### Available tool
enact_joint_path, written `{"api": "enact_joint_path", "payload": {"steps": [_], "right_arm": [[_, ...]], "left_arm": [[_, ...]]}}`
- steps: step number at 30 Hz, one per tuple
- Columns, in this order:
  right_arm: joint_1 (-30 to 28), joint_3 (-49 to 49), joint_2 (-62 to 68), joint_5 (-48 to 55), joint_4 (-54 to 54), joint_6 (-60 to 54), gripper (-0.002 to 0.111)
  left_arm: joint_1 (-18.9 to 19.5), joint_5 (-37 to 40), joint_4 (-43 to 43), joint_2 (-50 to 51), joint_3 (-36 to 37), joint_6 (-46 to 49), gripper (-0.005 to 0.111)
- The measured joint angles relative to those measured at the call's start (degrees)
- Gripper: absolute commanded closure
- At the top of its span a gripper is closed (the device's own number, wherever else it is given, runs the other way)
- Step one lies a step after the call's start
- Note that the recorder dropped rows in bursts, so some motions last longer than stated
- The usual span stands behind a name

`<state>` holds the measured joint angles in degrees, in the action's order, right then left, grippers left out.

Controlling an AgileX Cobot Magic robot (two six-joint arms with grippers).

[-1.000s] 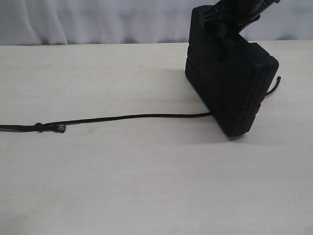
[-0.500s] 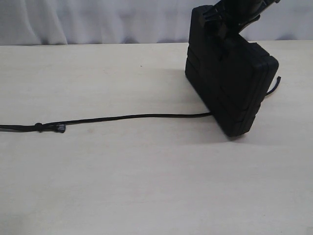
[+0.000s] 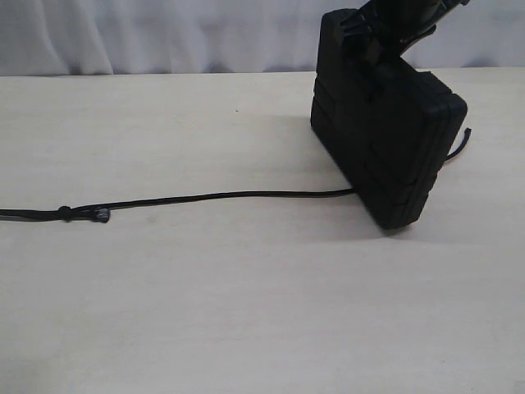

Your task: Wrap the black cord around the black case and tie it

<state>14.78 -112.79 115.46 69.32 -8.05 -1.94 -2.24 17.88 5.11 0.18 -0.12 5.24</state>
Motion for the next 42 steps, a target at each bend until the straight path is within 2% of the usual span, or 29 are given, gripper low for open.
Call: {"api": "enact_joint_path", "payload": {"steps": [2,5,8,10,13,16,18,20,22,23,26,27,28,29,30,32,34,35,37,39,42], "right_arm": [[0.0,0.0,0.0,0.0,0.0,0.0,0.104],[0.0,0.0,0.0,0.0,0.0,0.0,0.104],[0.0,0.0,0.0,0.0,0.0,0.0,0.104],[0.0,0.0,0.0,0.1,0.0,0.0,0.104],[0.0,0.0,0.0,0.1,0.0,0.0,0.104],[0.0,0.0,0.0,0.1,0.0,0.0,0.104],[0.0,0.0,0.0,0.1,0.0,0.0,0.104],[0.0,0.0,0.0,0.1,0.0,-0.1,0.104],[0.0,0.0,0.0,0.1,0.0,-0.1,0.104],[0.0,0.0,0.0,0.1,0.0,-0.1,0.104],[0.0,0.0,0.0,0.1,0.0,-0.1,0.104],[0.0,0.0,0.0,0.1,0.0,-0.1,0.104],[0.0,0.0,0.0,0.1,0.0,-0.1,0.104],[0.0,0.0,0.0,0.1,0.0,-0.1,0.104],[0.0,0.0,0.0,0.1,0.0,-0.1,0.104],[0.0,0.0,0.0,0.1,0.0,-0.1,0.104],[0.0,0.0,0.0,0.1,0.0,-0.1,0.104],[0.0,0.0,0.0,0.1,0.0,-0.1,0.104],[0.0,0.0,0.0,0.1,0.0,-0.1,0.104],[0.0,0.0,0.0,0.1,0.0,-0.1,0.104],[0.0,0.0,0.0,0.1,0.0,-0.1,0.104]], "left_arm": [[0.0,-4.2,-0.8,0.0,0.0,0.0,0.107],[0.0,-12.8,-8.2,0.0,0.0,-0.5,0.107],[0.0,-24.6,-13.4,0.0,0.0,-2.8,0.107],[0.0,-33.3,-16.5,0.0,0.0,-10.1,0.107],[0.0,-39.0,-17.4,0.0,0.0,-20.5,0.107],[0.0,-36.8,-16.4,0.2,-1.5,-25.1,0.107],[0.0,-24.5,-12.0,5.5,-9.5,-26.6,0.107],[0.0,-14.3,-8.8,15.3,-18.0,-26.4,0.107],[0.0,-5.5,-10.0,26.2,-26.0,-21.3,0.107],[0.0,-1.5,-12.9,31.9,-29.1,-15.8,0.107],[0.0,10.3,-28.5,50.2,-37.3,8.3,0.107],[0.0,12.0,-31.4,53.6,-39.0,12.4,0.103],[-0.1,14.7,-34.7,62.0,-42.1,20.1,0.1],[-0.2,15.3,-35.3,65.1,-43.0,22.3,0.084],[-0.3,15.7,-35.6,73.9,-45.0,28.7,0.075],[-0.3,15.4,-34.7,81.8,-45.6,34.9,0.065],[-0.3,14.6,-34.3,87.5,-45.6,42.3,0.06],[-0.3,14.1,-32.7,91.7,-45.6,51.4,0.059],[-0.3,13.9,-26.8,96.4,-45.6,62.3,0.059],[-0.3,11.6,-20.4,99.4,-45.6,66.6,0.059],[-0.3,7.0,-17.7,100.8,-45.6,67.8,0.059]]}}
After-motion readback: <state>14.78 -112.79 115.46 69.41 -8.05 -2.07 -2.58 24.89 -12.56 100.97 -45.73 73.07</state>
